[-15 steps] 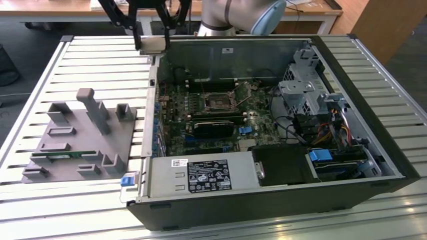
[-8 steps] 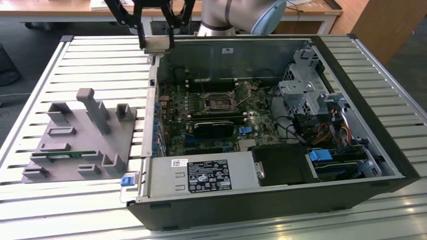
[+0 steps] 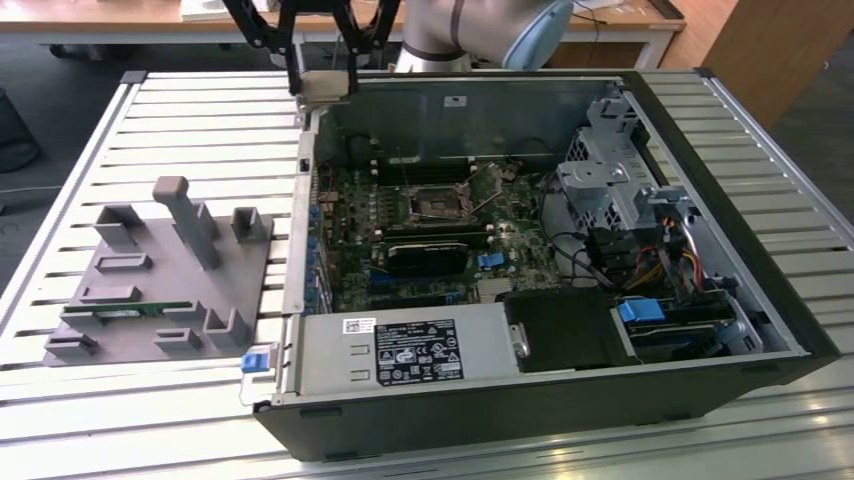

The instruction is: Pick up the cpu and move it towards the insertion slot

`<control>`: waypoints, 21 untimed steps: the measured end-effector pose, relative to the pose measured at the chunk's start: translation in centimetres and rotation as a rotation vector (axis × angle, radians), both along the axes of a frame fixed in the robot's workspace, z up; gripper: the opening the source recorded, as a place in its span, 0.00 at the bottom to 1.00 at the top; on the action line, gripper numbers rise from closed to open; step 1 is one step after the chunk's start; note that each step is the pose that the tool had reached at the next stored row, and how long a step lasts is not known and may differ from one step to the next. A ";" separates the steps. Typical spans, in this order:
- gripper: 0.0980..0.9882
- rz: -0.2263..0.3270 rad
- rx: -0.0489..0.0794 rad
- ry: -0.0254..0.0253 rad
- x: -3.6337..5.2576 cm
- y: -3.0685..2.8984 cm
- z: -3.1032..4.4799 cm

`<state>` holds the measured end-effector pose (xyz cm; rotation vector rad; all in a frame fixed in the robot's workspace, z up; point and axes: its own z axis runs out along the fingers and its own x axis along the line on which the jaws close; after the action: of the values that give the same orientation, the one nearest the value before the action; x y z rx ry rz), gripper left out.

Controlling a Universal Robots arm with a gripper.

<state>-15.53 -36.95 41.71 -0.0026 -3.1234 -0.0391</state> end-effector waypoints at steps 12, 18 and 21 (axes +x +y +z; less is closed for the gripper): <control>0.50 0.000 0.000 0.0000 2.11 1.35 -0.01; 0.50 0.000 0.000 0.0000 2.79 1.76 -0.01; 0.50 0.000 0.000 0.0000 3.06 1.88 -0.01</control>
<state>-12.47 -35.07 41.70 -0.0026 -3.1233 -0.0392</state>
